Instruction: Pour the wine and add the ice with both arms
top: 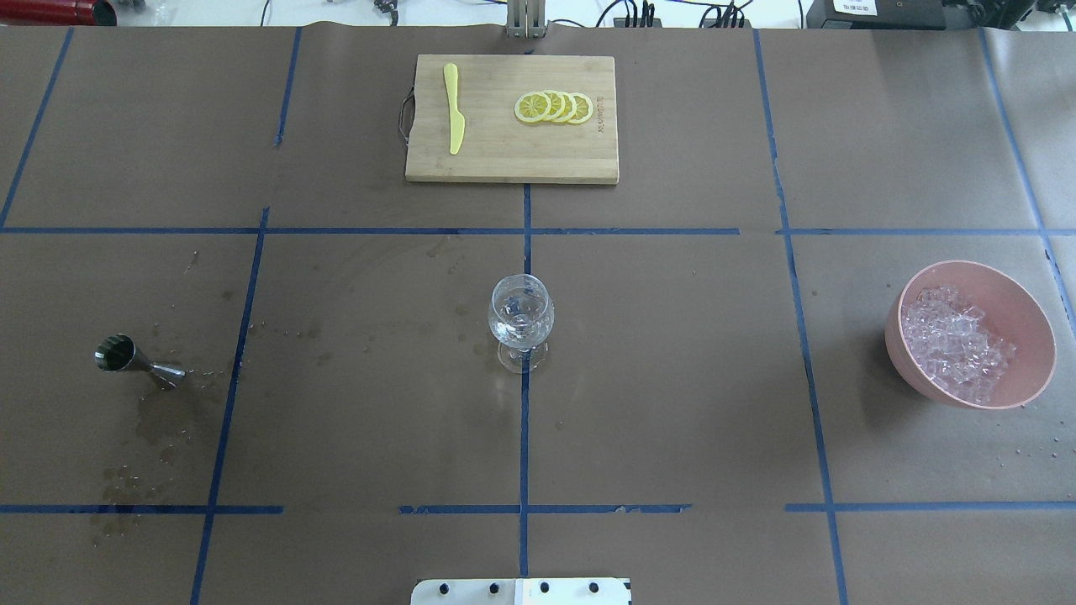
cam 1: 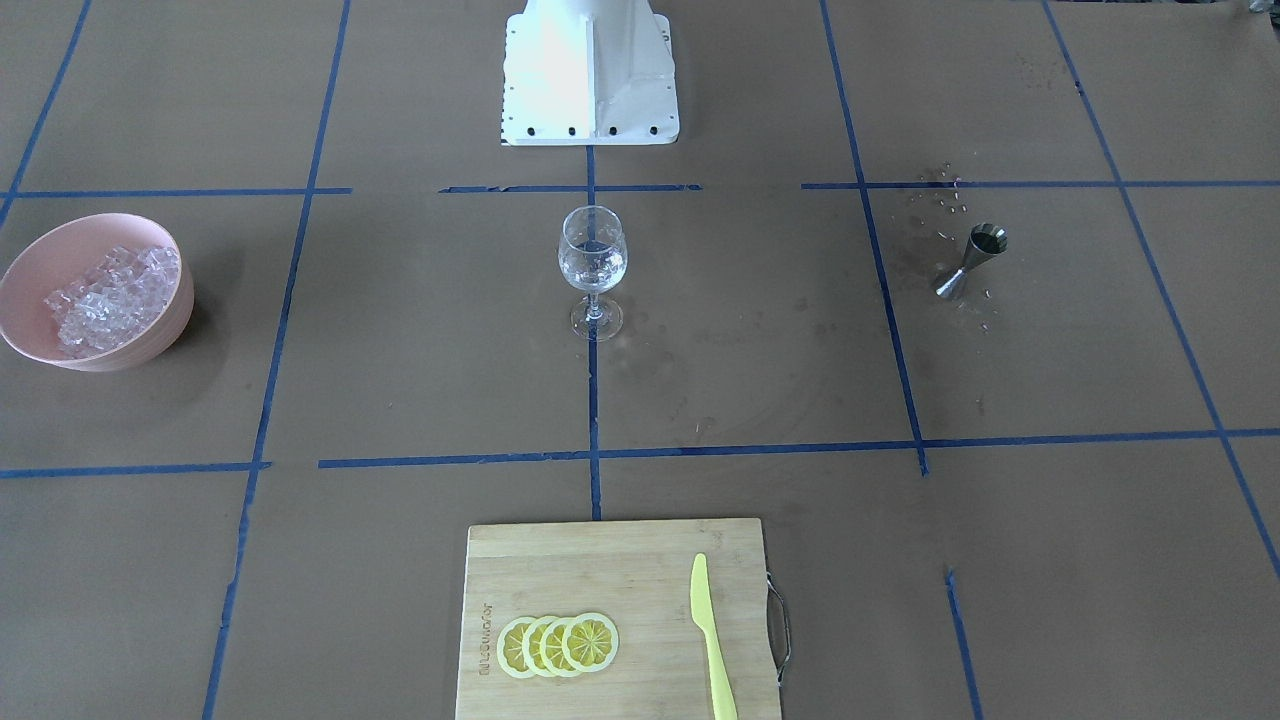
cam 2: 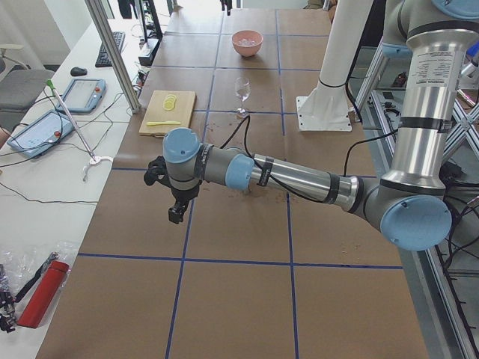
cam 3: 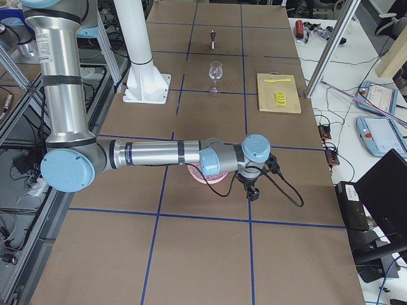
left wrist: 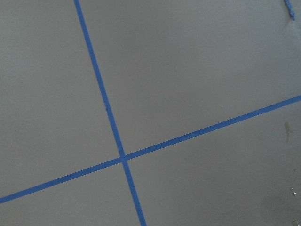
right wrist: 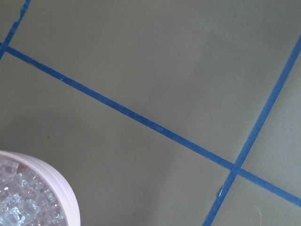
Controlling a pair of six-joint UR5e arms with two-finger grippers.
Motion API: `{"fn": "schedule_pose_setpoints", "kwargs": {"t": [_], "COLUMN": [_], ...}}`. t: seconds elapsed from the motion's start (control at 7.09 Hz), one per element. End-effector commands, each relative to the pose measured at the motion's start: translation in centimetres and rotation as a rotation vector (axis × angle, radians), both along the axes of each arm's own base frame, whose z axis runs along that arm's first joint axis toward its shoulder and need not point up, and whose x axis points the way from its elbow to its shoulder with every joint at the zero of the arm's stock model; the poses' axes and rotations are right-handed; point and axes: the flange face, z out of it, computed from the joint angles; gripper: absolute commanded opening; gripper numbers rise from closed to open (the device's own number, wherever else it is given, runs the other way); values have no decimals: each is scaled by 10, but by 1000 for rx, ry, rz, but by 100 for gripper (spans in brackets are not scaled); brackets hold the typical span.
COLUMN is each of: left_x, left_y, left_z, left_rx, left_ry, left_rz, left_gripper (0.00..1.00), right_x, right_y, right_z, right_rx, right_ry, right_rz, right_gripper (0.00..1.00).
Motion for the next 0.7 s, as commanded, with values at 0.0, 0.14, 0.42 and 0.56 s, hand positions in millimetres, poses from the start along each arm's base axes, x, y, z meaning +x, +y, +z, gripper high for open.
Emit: {"fn": "schedule_pose_setpoints", "kwargs": {"t": [0.0,0.14,0.42,0.56], "left_x": [17,19,88,102], "left_y": [16,45,92,131], "left_z": [-11,18,41,69], "left_rx": [63,143,193,281], "left_ry": [14,-1,32,19], "left_rz": [25,11,-91,-114], "left_gripper": [93,93,99,99], "right_x": [-1,1,0,-2], "right_y": [10,13,22,24], "right_z": [2,-2,-4,-8], "right_rx": [24,39,17,-9], "right_ry": [-48,-46,-86,-118], "right_rz": [-13,-14,-13,0], "right_gripper": [100,100,100,100]}}
